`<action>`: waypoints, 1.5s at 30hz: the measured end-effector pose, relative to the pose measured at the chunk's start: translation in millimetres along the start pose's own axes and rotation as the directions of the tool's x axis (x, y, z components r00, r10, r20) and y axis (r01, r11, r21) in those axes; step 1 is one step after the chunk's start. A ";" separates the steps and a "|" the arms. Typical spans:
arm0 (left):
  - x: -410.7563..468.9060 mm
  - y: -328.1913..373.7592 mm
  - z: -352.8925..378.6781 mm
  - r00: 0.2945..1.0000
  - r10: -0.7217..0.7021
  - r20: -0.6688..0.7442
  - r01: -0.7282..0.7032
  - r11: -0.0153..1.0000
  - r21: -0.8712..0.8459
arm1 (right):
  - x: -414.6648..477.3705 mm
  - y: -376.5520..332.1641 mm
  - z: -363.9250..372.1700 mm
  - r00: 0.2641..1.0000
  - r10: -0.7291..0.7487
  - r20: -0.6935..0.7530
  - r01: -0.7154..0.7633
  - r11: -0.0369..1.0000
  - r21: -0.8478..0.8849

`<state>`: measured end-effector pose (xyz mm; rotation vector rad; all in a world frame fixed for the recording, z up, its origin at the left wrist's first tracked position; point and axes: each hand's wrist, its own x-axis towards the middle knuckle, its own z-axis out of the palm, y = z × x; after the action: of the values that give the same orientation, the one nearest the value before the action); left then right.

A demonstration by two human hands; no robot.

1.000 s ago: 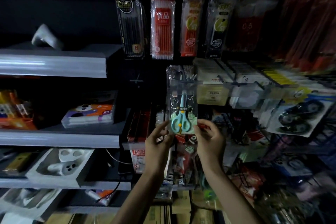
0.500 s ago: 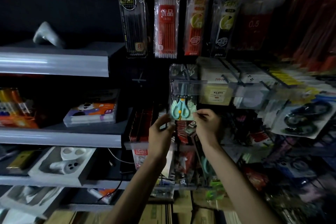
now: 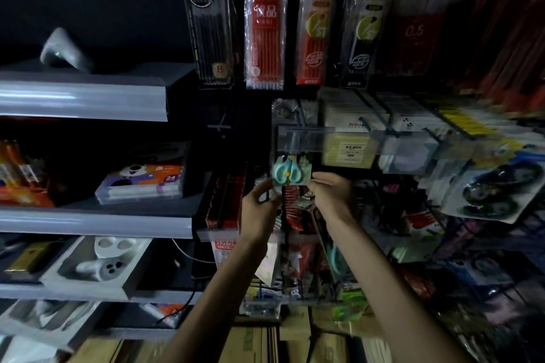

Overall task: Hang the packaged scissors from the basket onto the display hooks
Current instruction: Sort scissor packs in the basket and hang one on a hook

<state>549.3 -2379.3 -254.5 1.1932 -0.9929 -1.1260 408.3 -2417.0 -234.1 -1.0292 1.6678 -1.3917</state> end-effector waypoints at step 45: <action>-158.5 21.5 -15.3 0.964 0.235 0.124 -0.260 0.930 0.259 | -126.2 1.6 -59.3 0.992 -0.032 0.123 -0.008 0.949 0.315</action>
<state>538.5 -2220.2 -234.6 1.2002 -1.3635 -0.8672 408.0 -2278.1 -221.9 -0.9223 1.2976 -1.5090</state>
